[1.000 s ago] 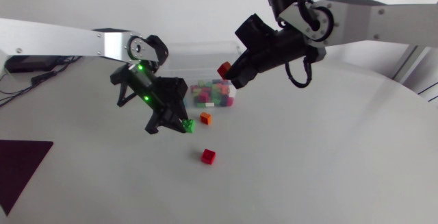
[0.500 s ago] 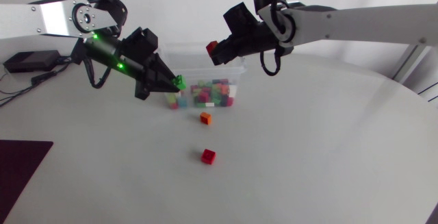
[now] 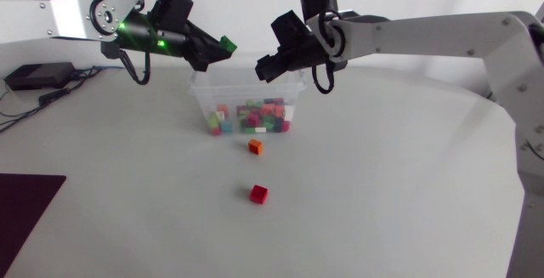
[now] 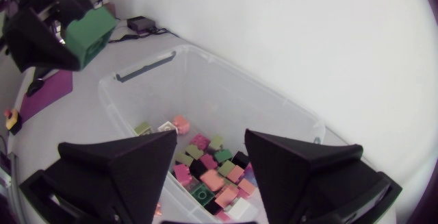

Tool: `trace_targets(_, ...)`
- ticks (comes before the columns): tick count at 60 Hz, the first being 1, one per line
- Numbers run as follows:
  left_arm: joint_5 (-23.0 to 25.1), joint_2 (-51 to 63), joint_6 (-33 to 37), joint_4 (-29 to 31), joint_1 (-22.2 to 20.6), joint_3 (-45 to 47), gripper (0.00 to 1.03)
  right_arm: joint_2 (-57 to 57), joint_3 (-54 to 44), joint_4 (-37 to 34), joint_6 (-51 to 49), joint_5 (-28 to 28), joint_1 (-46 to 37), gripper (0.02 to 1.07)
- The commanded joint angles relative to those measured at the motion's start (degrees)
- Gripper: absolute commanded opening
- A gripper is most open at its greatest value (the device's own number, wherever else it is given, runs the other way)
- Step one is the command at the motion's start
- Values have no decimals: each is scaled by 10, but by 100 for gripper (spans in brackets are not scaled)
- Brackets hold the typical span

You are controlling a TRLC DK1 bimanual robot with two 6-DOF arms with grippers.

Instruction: Place the duplo bricks in the container

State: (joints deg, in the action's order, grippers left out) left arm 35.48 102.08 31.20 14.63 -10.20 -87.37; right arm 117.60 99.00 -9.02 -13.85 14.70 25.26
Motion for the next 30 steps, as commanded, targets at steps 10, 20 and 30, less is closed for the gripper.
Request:
trace_targets(10,-74,73,-83,-47,-17,-60,18,-97,-81,8,1,-3,-11,97)
trace_targets(20,-125,109,-102,-65,-36,-83,20,-171,-168,3,-18,9,-8,96)
trace_targets(30,-162,138,-121,-68,-42,-108,41,-231,-251,-37,-48,19,16,96)
